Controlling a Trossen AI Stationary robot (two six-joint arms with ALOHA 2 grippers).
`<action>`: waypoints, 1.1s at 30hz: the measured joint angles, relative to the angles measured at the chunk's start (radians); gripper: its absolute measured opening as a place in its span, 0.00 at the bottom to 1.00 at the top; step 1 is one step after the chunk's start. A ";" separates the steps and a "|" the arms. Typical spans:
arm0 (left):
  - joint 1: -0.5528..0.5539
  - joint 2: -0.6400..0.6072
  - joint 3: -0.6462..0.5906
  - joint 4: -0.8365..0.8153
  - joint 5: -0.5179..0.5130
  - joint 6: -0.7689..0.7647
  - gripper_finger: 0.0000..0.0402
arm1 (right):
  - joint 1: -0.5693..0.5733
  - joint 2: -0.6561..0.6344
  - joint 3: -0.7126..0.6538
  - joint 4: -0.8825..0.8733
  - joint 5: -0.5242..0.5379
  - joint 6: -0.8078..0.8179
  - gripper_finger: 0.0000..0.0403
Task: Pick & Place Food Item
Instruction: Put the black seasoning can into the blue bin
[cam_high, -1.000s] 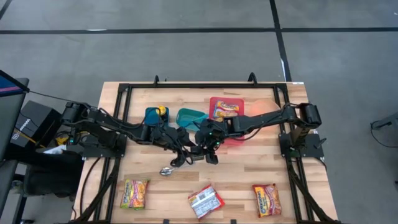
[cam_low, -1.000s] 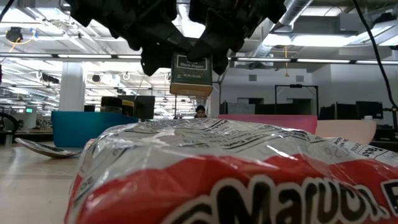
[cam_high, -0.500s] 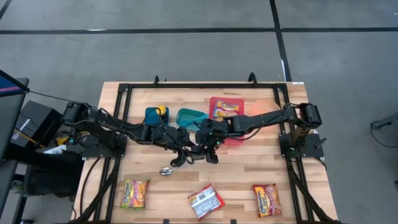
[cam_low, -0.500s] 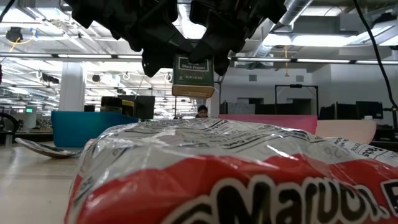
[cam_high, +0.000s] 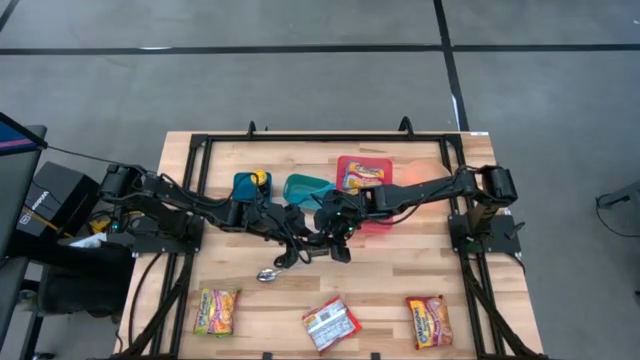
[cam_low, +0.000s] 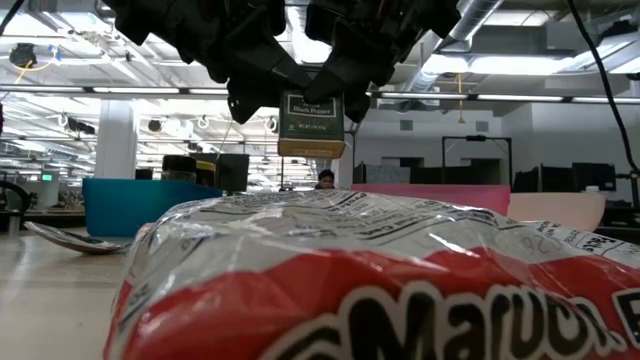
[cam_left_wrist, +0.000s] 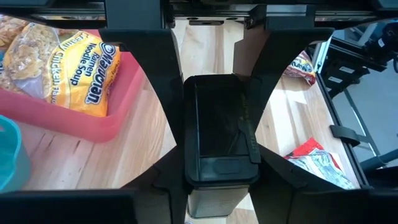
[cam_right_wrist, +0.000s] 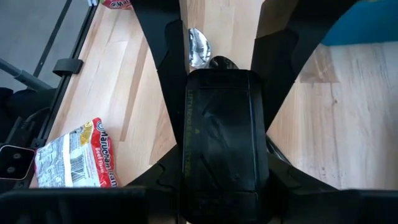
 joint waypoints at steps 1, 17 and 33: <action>0.000 0.000 0.000 0.000 0.000 0.000 0.32 | 0.000 0.000 0.000 0.000 0.000 0.000 0.28; 0.000 0.000 0.000 -0.001 0.001 0.000 0.31 | 0.000 0.000 0.000 0.000 0.000 -0.007 0.28; 0.000 -0.001 0.001 -0.003 0.001 -0.001 0.31 | 0.000 0.000 0.002 -0.003 -0.001 -0.007 0.28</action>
